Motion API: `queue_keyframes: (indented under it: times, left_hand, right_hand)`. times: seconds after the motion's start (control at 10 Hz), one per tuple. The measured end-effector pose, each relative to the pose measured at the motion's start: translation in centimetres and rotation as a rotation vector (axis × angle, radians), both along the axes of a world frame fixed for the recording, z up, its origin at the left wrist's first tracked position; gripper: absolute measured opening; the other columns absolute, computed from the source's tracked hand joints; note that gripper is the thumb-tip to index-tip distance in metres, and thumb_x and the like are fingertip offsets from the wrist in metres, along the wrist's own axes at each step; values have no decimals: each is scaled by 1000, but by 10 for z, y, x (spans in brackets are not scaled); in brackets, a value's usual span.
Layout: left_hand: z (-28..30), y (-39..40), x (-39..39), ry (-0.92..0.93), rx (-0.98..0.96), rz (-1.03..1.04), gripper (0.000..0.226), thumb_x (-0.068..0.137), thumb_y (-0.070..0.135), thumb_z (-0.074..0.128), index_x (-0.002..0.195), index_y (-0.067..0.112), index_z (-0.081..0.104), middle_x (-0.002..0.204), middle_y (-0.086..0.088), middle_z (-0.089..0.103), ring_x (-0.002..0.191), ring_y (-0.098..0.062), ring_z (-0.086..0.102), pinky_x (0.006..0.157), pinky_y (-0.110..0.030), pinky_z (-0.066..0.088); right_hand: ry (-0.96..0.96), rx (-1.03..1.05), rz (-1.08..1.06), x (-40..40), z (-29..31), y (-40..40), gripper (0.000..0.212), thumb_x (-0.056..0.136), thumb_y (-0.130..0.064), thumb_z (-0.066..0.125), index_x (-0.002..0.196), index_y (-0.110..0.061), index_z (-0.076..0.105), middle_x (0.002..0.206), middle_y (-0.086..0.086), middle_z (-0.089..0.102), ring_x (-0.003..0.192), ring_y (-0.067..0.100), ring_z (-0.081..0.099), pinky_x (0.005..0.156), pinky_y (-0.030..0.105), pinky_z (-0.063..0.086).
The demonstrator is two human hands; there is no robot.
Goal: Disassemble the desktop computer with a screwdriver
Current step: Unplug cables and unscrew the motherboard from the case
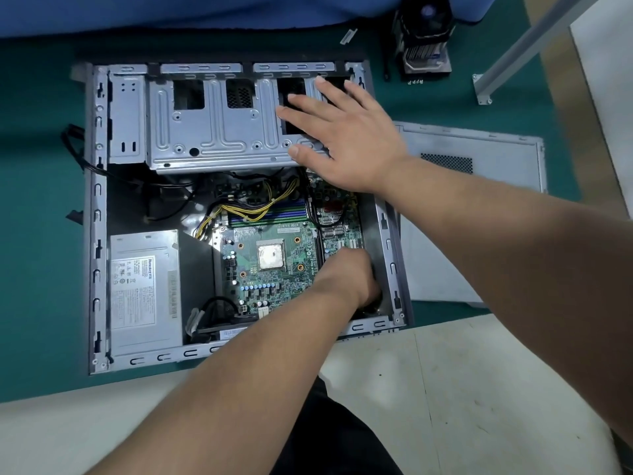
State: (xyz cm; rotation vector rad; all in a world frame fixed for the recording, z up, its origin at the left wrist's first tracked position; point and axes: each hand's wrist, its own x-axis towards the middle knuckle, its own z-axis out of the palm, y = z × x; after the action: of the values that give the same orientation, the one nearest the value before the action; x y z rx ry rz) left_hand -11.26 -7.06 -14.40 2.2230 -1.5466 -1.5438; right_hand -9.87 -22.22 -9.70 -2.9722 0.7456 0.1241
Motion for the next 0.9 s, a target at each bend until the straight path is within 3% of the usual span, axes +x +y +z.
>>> queue_keyframes:
  times: [0.1, 0.2, 0.5, 0.6, 0.8, 0.9]
  left_hand:
    - [-1, 1, 2, 12, 7, 5, 6, 89, 12, 60, 91, 13, 66, 85, -6, 56, 83, -28, 59, 75, -29, 49]
    - [-3, 1, 4, 34, 33, -8, 5, 89, 13, 60, 85, 15, 63, 87, -7, 58, 82, -28, 59, 73, -29, 48]
    - [-1, 1, 4, 5, -9, 13, 23, 86, 12, 57, 65, 17, 50, 69, -1, 49, 75, -28, 56, 70, -28, 45]
    - [-2, 3, 5, 61, 10, 65, 17, 84, 11, 57, 67, 14, 56, 70, -3, 56, 68, -23, 58, 66, -27, 47]
    - [2, 9, 8, 109, 16, 114, 13, 85, 8, 58, 76, 7, 67, 75, -9, 65, 75, -27, 65, 61, -25, 47]
    - [3, 10, 10, 114, -38, 166, 14, 89, 11, 59, 90, 8, 73, 87, -9, 69, 86, -28, 67, 71, -27, 49]
  right_hand:
    - [-2, 6, 2, 0, 0, 0, 66, 99, -71, 12, 160, -46, 20, 167, -15, 26, 157, 20, 12, 127, 48, 6]
    - [-3, 5, -1, 0, -1, 0, 65, 99, -71, 13, 160, -46, 20, 166, -15, 27, 157, 20, 12, 127, 48, 5]
    - [-3, 12, -4, 0, -1, -1, 65, 99, -71, 14, 159, -46, 20, 166, -14, 27, 157, 20, 12, 127, 48, 5]
    - [-12, 14, -3, 0, -1, -1, 65, 99, -71, 14, 159, -47, 21, 166, -14, 28, 157, 20, 13, 127, 48, 6]
    - [-8, 10, -2, 1, -1, -1, 66, 99, -71, 14, 159, -46, 21, 166, -14, 28, 157, 21, 14, 127, 48, 6]
    - [-4, 11, -8, 1, -1, -1, 66, 99, -71, 14, 159, -46, 21, 166, -14, 28, 157, 21, 14, 127, 48, 6]
